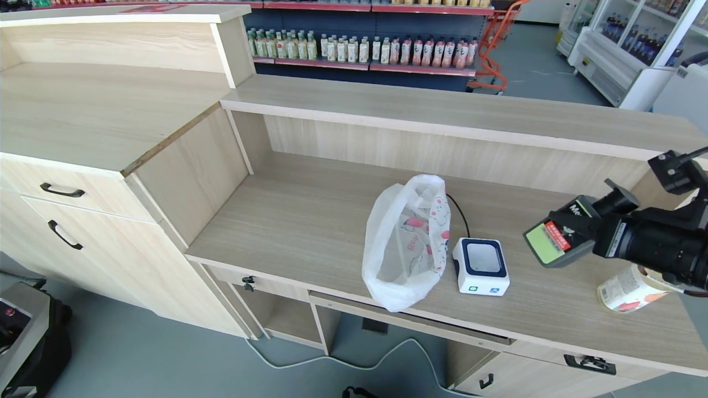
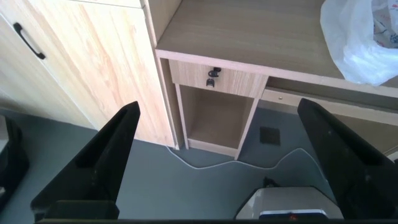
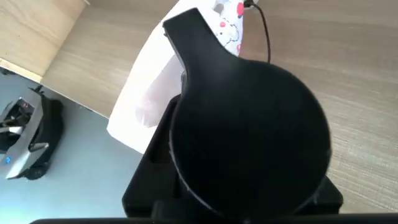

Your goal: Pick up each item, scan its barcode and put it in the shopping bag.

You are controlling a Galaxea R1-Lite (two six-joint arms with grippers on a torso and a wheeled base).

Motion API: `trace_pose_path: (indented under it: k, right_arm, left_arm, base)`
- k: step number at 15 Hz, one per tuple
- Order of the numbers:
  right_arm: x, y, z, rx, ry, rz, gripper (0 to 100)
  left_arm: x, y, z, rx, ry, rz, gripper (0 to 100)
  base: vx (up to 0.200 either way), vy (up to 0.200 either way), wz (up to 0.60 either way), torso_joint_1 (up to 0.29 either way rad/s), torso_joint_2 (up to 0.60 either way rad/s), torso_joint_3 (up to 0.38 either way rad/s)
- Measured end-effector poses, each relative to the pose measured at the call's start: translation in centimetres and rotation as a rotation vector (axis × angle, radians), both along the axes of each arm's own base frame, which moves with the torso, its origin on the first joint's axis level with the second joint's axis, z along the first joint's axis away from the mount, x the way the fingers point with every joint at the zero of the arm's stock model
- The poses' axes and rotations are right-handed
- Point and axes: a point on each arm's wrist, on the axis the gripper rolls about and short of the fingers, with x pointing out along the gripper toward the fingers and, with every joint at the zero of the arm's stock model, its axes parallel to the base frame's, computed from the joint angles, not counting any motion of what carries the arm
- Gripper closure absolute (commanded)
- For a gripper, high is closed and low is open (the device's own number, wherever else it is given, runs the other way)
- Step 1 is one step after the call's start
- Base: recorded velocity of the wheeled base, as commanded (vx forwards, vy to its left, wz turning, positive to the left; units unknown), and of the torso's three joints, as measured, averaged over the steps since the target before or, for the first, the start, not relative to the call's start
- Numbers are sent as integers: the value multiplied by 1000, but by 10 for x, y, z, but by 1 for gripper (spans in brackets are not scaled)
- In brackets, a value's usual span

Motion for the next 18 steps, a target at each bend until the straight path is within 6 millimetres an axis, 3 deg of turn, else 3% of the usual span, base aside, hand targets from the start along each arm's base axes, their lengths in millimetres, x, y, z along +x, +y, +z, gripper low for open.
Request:
trace_pose_path:
  k: [5,9,18]
  right_arm:
    - [50,1,-25,45,81,28,100]
    - [75,0,-42,41,115,25,100]
    - [90,-9,-68,22,160,12,100]
  left_arm:
    - [0,0,0,0,0,0,0]
    - [0,0,0,0,0,0,0]
    - [0,0,0,0,0,0,0]
  base:
    - [0,0,0,0,0,0]
    - [0,0,0,0,0,0]
    - [0,0,0,0,0,0]
